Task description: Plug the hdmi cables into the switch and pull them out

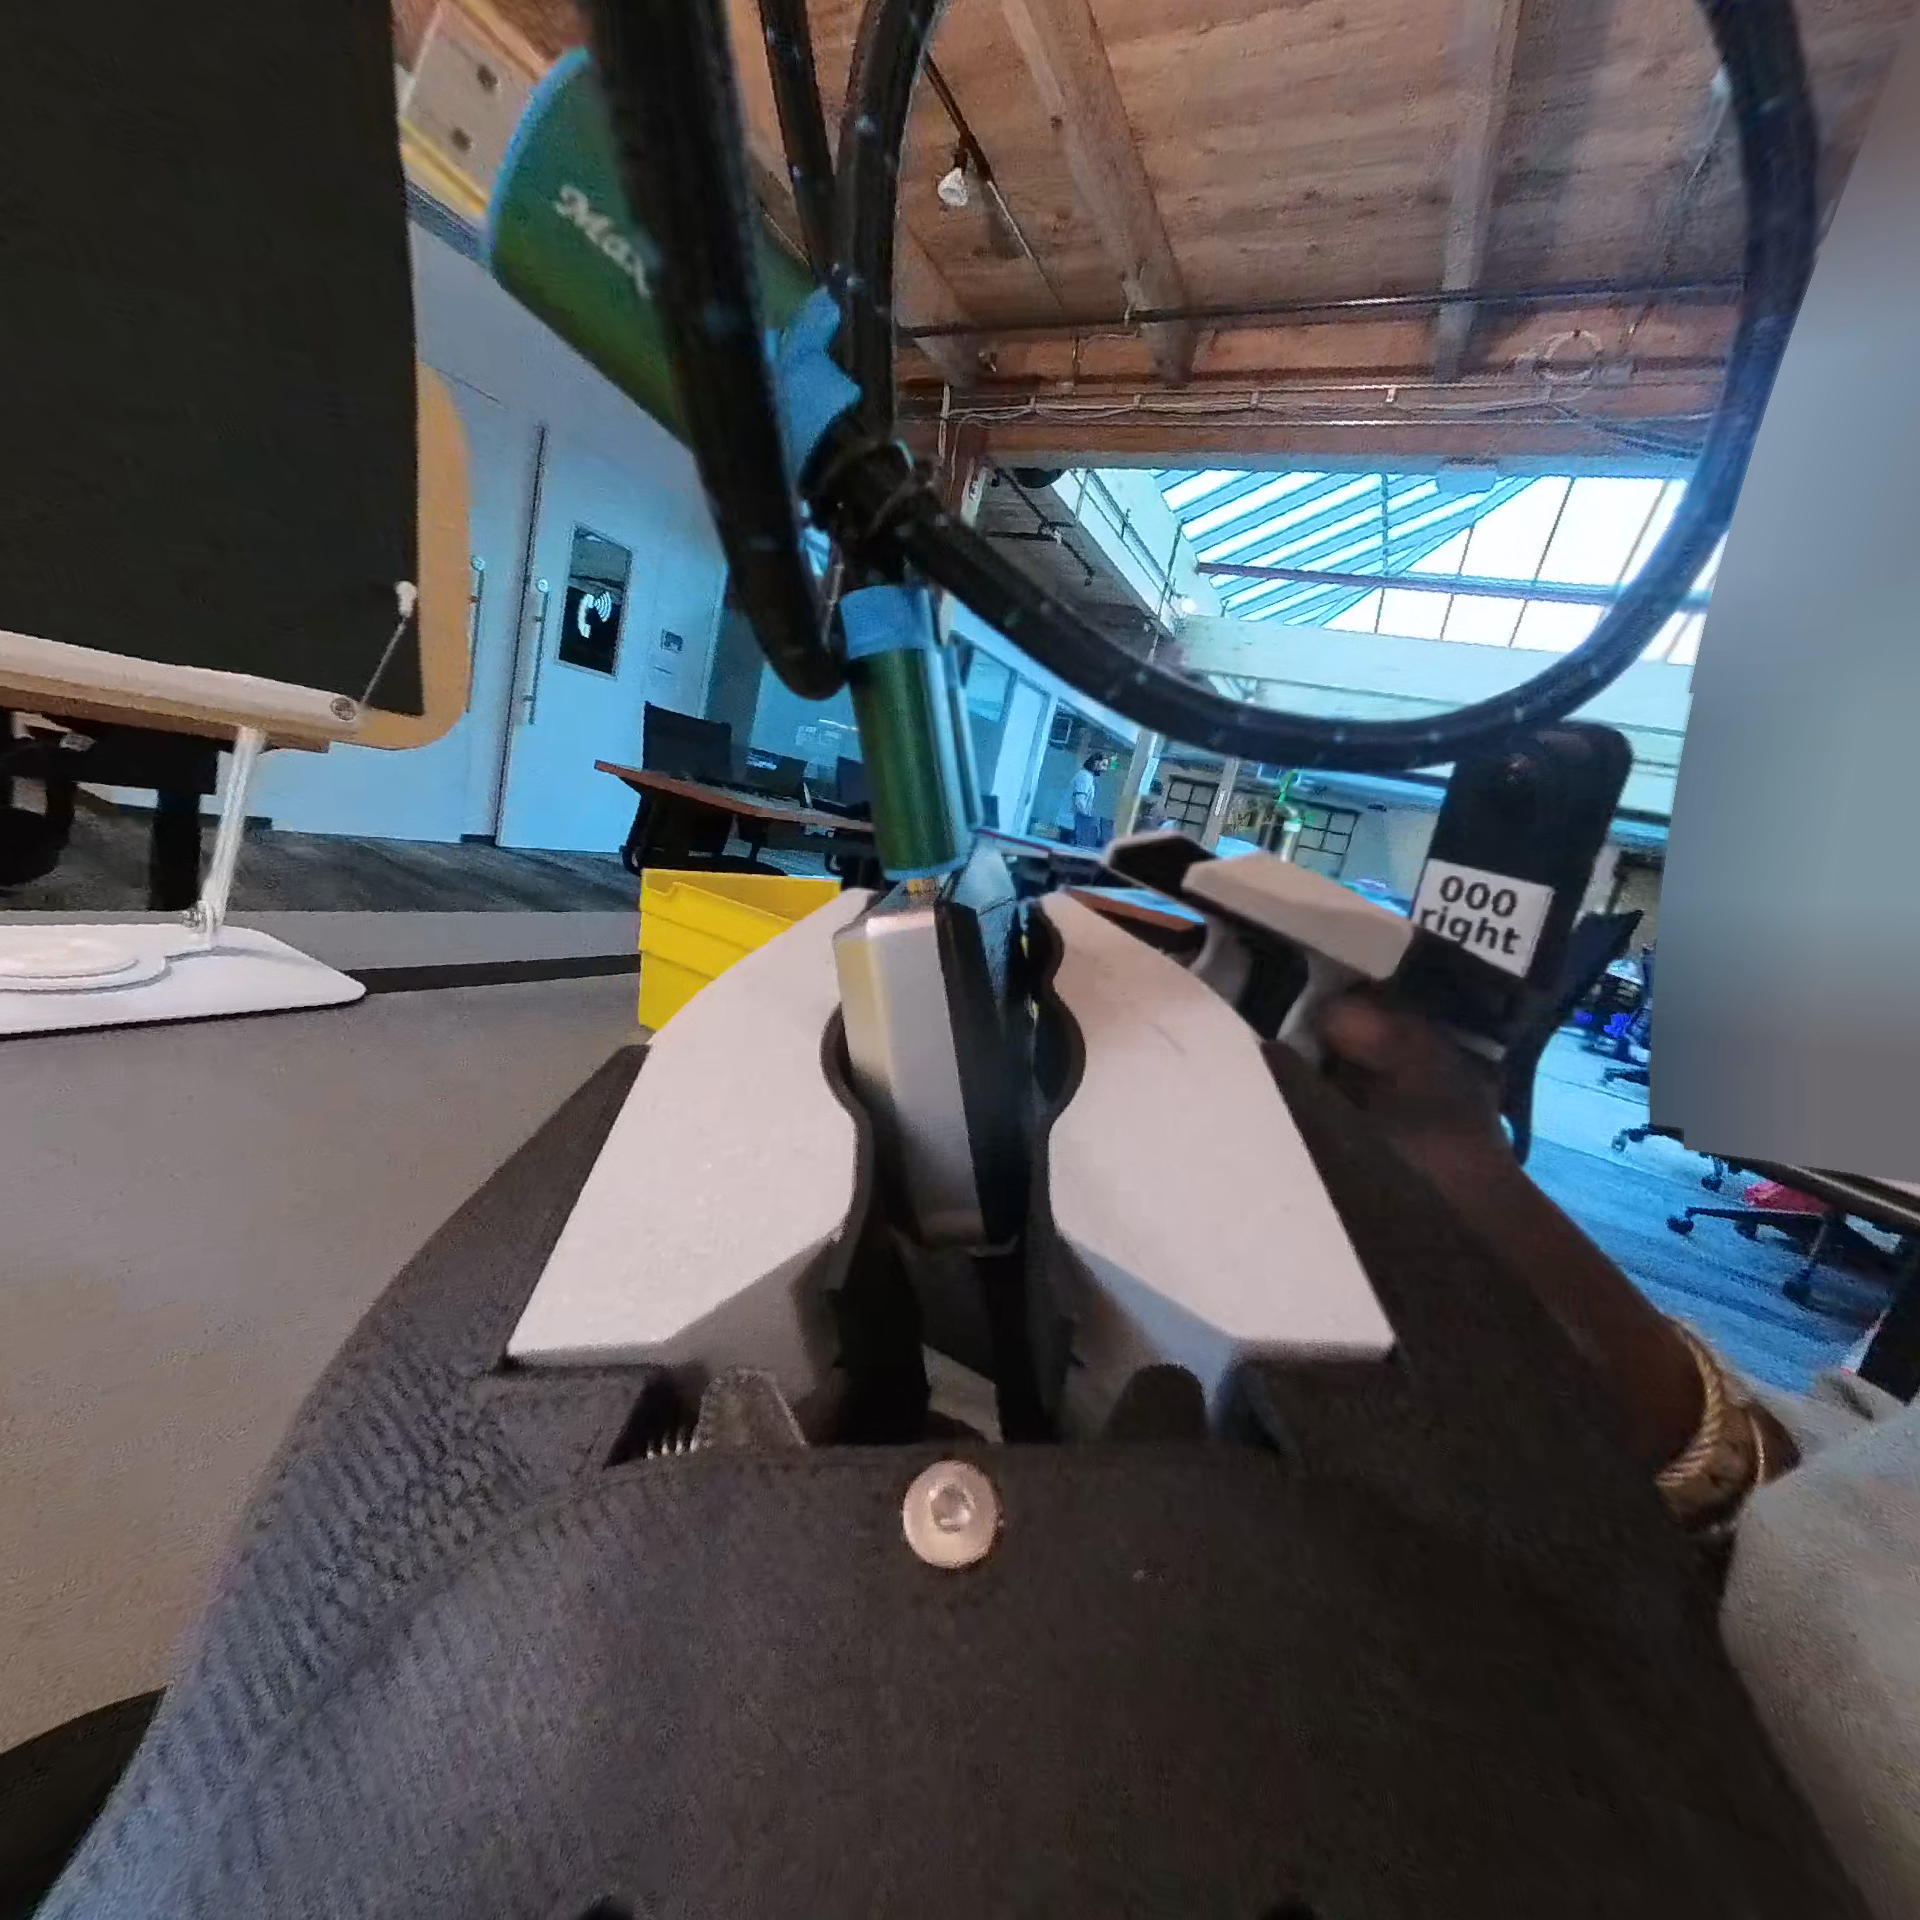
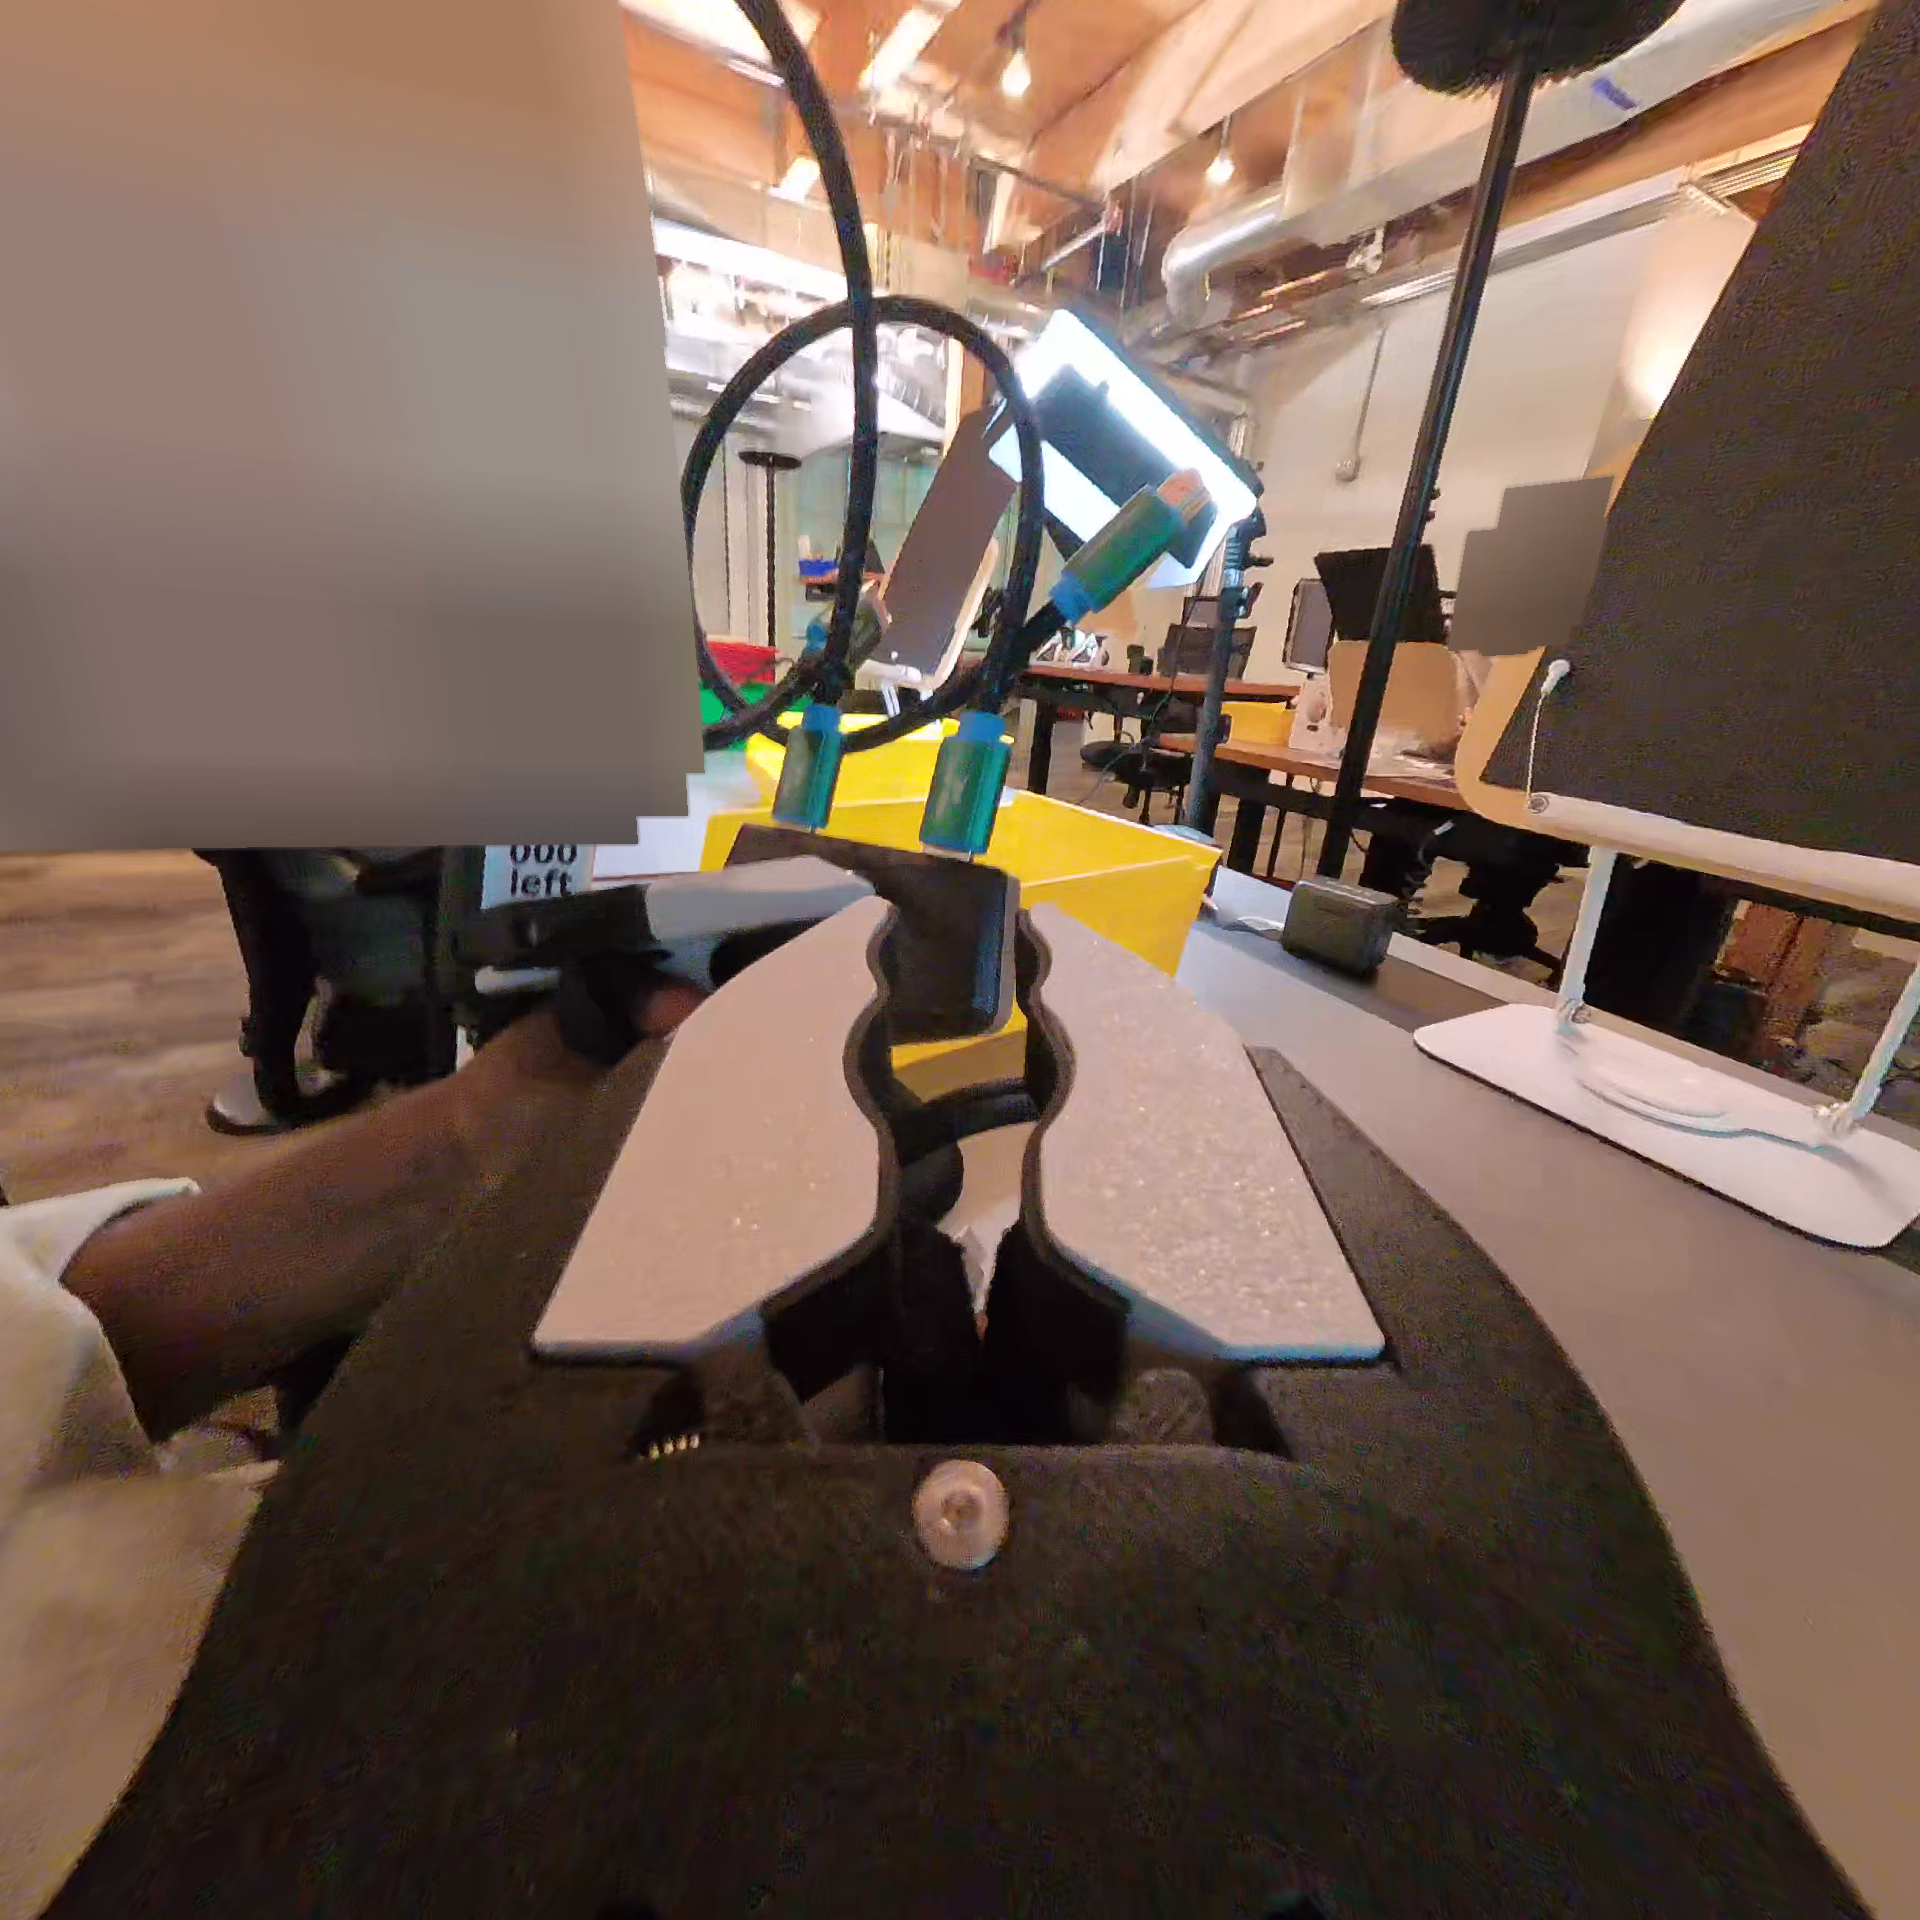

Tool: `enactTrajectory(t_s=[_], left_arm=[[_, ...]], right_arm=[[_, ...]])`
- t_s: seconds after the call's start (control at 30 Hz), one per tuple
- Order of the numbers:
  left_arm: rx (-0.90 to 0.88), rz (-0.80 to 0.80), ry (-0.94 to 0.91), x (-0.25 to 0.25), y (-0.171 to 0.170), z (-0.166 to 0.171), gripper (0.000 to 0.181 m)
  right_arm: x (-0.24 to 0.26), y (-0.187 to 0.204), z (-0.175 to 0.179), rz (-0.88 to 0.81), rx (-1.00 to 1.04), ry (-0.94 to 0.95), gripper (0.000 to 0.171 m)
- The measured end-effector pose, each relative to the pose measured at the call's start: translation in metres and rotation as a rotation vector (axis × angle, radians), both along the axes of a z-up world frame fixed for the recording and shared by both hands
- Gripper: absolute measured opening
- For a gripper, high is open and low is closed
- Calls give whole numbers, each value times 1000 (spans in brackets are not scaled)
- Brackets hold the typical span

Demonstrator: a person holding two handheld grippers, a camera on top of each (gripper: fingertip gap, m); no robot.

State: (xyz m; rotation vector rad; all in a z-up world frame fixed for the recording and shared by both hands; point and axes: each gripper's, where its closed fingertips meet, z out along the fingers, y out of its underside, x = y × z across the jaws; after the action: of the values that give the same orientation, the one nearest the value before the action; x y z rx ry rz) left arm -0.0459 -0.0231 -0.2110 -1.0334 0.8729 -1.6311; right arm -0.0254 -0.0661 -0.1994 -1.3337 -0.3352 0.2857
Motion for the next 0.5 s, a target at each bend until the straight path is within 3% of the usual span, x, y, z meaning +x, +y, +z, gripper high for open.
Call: enactTrajectory(t_s=[0.17, 0.3, 0.5], left_arm=[[95, 48, 58, 9, -15, -5, 25], [207, 115, 140, 16, -24, -9, 24], [295, 178, 260, 32, -25, -29, 24]], right_arm=[[0, 19, -2, -22, -73, -5, 32], [-7, 33, -5, -47, -102, -52, 21], [7, 30, -9, -178, -35, -90, 21]])
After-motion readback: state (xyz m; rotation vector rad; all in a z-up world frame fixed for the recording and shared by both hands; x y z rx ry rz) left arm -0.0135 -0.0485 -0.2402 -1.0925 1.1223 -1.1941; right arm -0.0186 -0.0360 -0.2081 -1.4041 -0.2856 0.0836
